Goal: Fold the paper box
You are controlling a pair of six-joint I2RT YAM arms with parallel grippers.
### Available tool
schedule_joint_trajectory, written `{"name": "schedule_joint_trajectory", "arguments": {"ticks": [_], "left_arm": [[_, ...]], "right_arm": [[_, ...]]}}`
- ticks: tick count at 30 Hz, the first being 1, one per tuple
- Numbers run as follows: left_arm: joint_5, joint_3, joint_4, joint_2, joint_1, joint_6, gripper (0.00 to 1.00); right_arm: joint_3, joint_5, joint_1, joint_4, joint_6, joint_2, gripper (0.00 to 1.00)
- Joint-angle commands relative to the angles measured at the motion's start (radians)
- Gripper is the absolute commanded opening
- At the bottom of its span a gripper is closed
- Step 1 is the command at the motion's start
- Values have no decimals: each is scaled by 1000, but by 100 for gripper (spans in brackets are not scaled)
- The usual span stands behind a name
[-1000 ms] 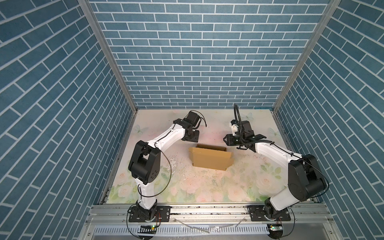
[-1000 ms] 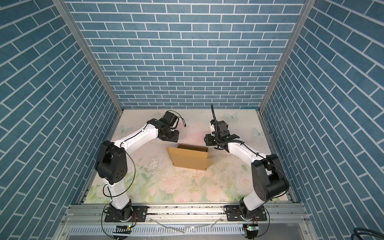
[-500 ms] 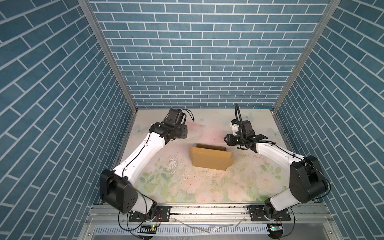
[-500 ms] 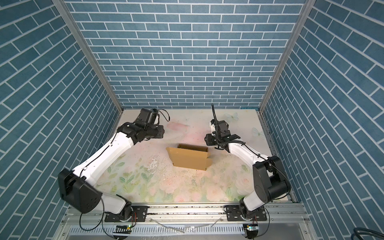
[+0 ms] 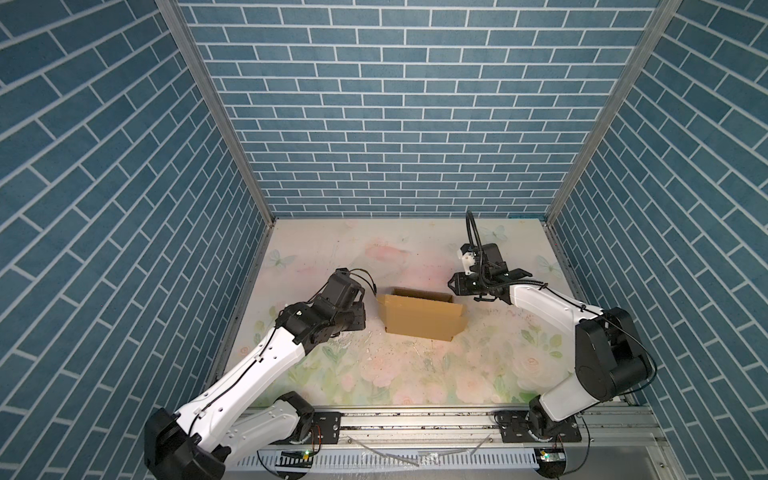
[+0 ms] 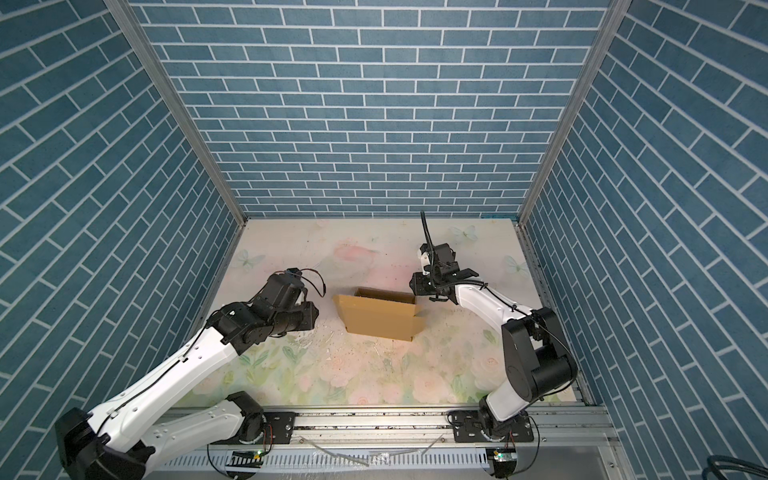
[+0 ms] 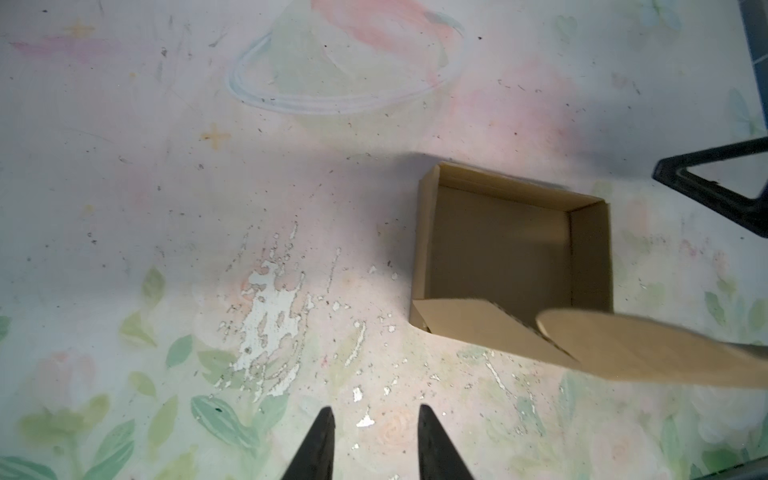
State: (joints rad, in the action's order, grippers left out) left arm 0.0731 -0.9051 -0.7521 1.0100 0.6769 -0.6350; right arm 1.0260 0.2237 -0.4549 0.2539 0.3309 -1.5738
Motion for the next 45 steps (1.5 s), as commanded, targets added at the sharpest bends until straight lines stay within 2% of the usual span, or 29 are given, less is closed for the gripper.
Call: {"name": "schedule_joint_trajectory", "arguments": {"ticks": [1, 4, 8, 14, 20, 30, 38, 45], "left_arm": [[66, 33, -9, -14, 106, -127, 35], [97, 66, 38, -16, 186, -191, 34], [111, 93, 106, 13, 244, -227, 33], [90, 124, 238, 98, 262, -238, 32], [97, 89, 312, 195, 262, -202, 31], [113, 35, 365, 294, 202, -133, 31], [69, -22, 426, 366, 125, -72, 31], [0, -124, 464, 467, 87, -24, 31]], "right_arm": [[17, 50, 4, 35, -38, 1, 37], [-5, 73, 1, 42, -39, 23, 37], [-41, 111, -2, 49, -43, 64, 35], [-103, 177, -21, 55, -39, 132, 30], [-136, 190, -93, 87, -59, 177, 27], [-180, 225, -183, 50, -34, 227, 26], [-185, 253, -211, 7, -15, 217, 25], [-193, 300, -233, -110, 27, 184, 25]]}}
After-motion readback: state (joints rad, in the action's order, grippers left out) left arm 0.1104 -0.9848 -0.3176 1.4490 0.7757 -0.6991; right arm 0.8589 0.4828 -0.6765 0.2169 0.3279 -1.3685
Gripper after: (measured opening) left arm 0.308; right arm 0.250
